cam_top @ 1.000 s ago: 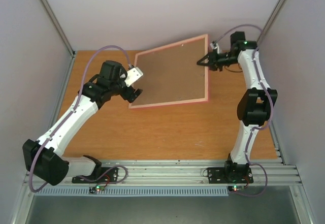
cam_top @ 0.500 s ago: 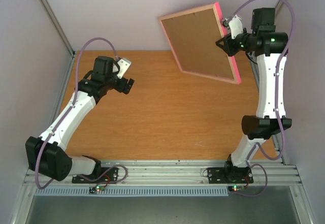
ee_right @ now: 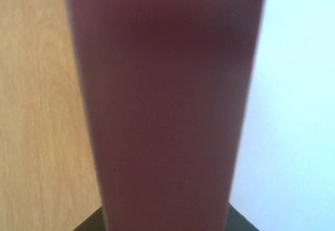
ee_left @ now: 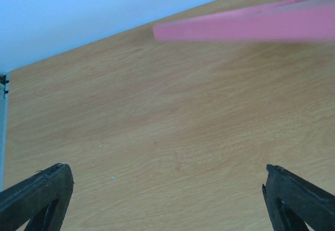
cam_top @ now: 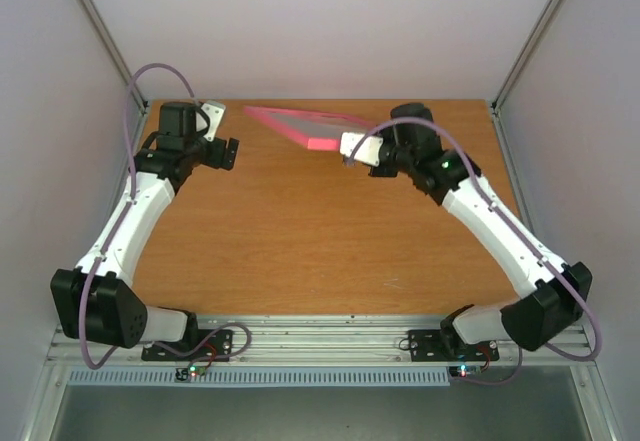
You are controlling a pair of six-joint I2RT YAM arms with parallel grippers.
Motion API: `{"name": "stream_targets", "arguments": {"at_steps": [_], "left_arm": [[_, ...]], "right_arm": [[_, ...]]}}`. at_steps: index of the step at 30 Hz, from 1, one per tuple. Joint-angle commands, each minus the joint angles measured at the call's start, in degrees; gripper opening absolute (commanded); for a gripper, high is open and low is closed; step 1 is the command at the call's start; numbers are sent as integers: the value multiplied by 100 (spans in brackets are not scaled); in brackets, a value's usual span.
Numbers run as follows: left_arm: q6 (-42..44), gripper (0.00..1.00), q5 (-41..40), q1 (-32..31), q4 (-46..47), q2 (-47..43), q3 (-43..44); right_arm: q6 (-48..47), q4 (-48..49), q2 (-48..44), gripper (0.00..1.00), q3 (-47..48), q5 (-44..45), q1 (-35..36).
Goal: Put the photo into the frame
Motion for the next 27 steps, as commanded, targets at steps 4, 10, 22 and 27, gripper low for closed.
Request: {"name": "stream_targets", "arguments": {"at_steps": [4,10,22,27], "left_arm": [[22,99,-23,225,257,-127,128],[13,99,59,229,199,-169,22],[188,99,425,234,115,-68,137],[232,99,613,234,19,-65,51]], "right_arm": [[-463,1843,-1150,1,-2419,-377,577],[-649,2557,-1523,19,-3929,-402,892],[-308,1442,-1216,73,-4246,-1164,1142],[-283,616,-1200,94,-4020,-1317,1142]]}}
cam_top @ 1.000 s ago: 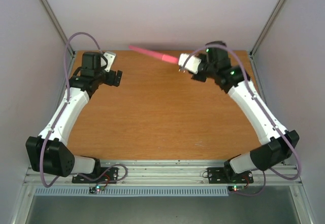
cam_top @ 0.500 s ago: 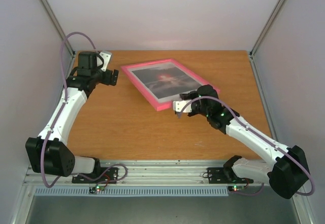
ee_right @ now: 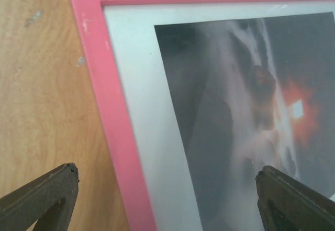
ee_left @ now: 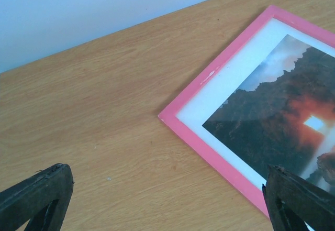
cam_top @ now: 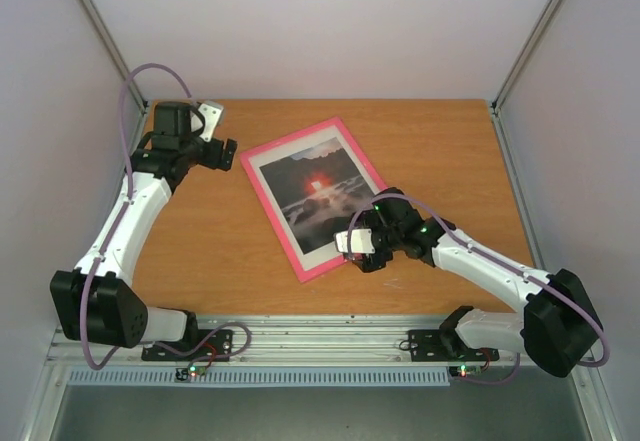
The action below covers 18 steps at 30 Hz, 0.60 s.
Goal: Put the photo into the frame
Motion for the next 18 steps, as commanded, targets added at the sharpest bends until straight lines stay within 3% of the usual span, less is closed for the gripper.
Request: {"name": "stream_targets", "arguments": {"at_steps": [1,8,18], "left_arm": [[104,99,316,20,25,-36,40],[153,99,153,19,-1339,758,802],[-2,100,745,20,-1374,803,635]], "right_arm": [[158,-879,-83,95,347,-341,39],[1198,-1892,429,98,1365,-511,-647],[3088,-3183,2256,98,3625,-1802,-2625]]}}
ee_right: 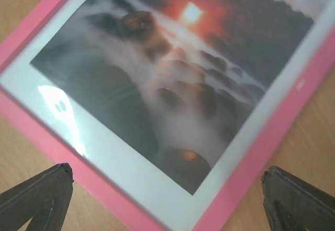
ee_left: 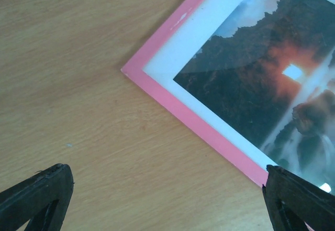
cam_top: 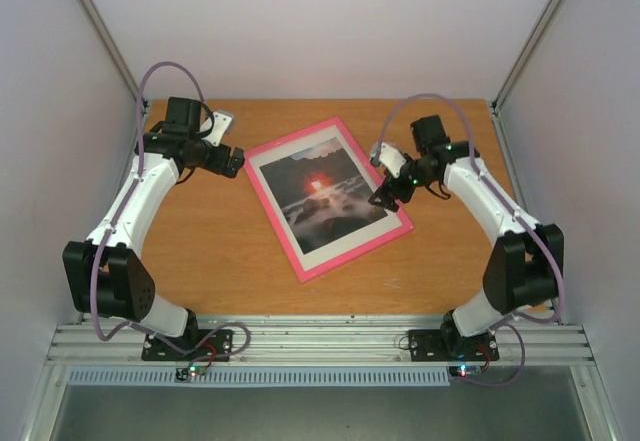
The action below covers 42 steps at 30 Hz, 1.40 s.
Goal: Put the photo into the frame
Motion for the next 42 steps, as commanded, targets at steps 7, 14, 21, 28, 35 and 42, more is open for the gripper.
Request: {"name": "stream_targets", "arguments": {"at_steps": [7,14,21,28,35,42], "left_arm": [[-437,99,629,20,-36,-70,-347],[-606,99,405,29,22,-207,-570],[-956,99,289,46,74,-342,-1053],[-1153,99,307,230,93,-135,-1129],[-1397,99,1316,444,-268,822,-727],[-1648,96,1251,455,-256,1571,-367]], "right_arm": [[2156,-1629,2424,97,2346,-1470,-1174],[2839,-1904,4078,94,3898,-1452,-1497],[3095,-2463,5172,90,4807,-1911,-1502],[3180,-2238,4766,86,3259,-2482,-1427],[2729,-2264,3760,86,1530,-2709,-1162],[2125,-2554,2949,86,637,-2505,-858]]}}
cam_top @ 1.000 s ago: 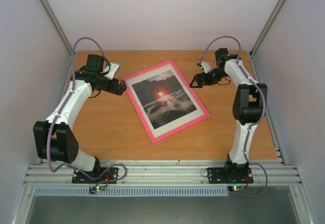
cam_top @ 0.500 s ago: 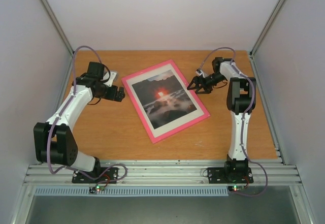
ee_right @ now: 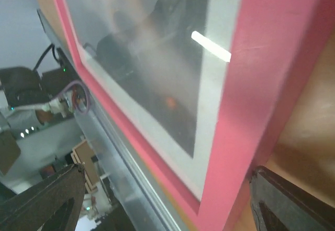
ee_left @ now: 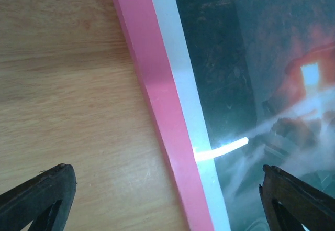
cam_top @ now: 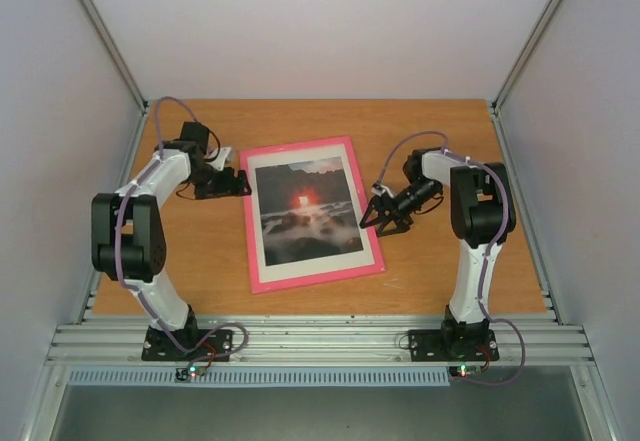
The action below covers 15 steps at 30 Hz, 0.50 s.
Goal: Put the photo into the frame
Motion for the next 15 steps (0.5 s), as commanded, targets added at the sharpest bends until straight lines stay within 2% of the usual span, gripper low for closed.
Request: {"name": "stream_targets", "arguments": {"at_steps": [1,4,9,15], "left_arm": [[-246,94,33,26,-64,344,376],[-219,88,14,27,-110,601,466],[-125,73,494,10,-90,907,443],[-102,60,595,-289,6,1284,467]], "right_arm": [[-409,-236,-484,86,-105,65,75],[-307,-201,-454,86,72,62,-21],[-20,-83,-192,85,435,93,-135],[78,25,-28,84,388,9,-145]]}}
